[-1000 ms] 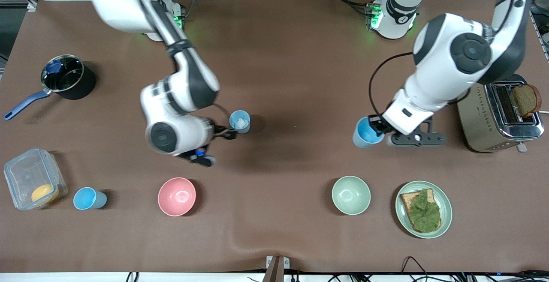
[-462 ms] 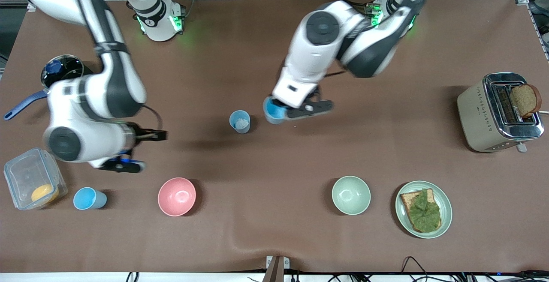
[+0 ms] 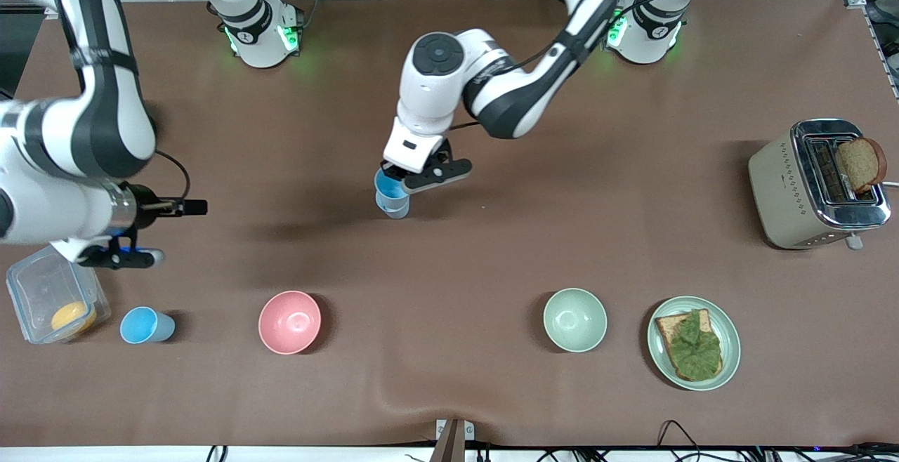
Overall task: Stack blue cups with both arms
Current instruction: 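Lower the left gripper's cup into the center cup while the right arm withdraws, then open the left gripper and lift it off the stacked cups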
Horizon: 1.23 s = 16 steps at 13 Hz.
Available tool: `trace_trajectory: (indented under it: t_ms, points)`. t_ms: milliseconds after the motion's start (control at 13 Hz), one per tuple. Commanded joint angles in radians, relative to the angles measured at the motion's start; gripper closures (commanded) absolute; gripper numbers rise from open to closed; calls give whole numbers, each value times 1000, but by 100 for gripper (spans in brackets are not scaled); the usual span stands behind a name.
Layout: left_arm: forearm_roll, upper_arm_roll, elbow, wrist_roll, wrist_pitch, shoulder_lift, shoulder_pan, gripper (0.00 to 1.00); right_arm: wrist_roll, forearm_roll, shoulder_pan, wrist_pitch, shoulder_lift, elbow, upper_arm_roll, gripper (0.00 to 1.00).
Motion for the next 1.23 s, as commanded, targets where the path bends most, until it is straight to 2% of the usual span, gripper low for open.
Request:
trace_trajectory:
  t_ms: [0,308,385,462,538,692,923,1000,1154]
  points:
    - [27,25,49,-27,14,59,-35,100,1,-25,-31,73,-227,-239,25,0]
    - [34,40,41,-25,16,87,-55,100,1,-35,-66,53,-299,-225,28,0]
    - [36,37,37,-22,16,86,-52,81,10,-38,-86,25,-298,-198,28,0]
    - [40,38,31,-19,16,87,-55,16,2,-35,-109,-2,-296,-172,28,0]
    - [92,40,29,-13,16,84,-57,0,1,-36,-110,-13,-296,-150,28,0]
    - [247,40,21,-21,-39,32,-40,0,2,-35,-109,-50,-293,-104,28,0]
    - [267,40,17,10,-255,-152,96,0,11,-38,-109,-124,-287,-34,28,0]
    - [266,37,18,75,-307,-201,153,0,11,-38,-110,-125,-287,-26,28,0]
    - [242,29,17,341,-433,-285,274,0,13,-36,-112,-125,-286,-24,28,0]
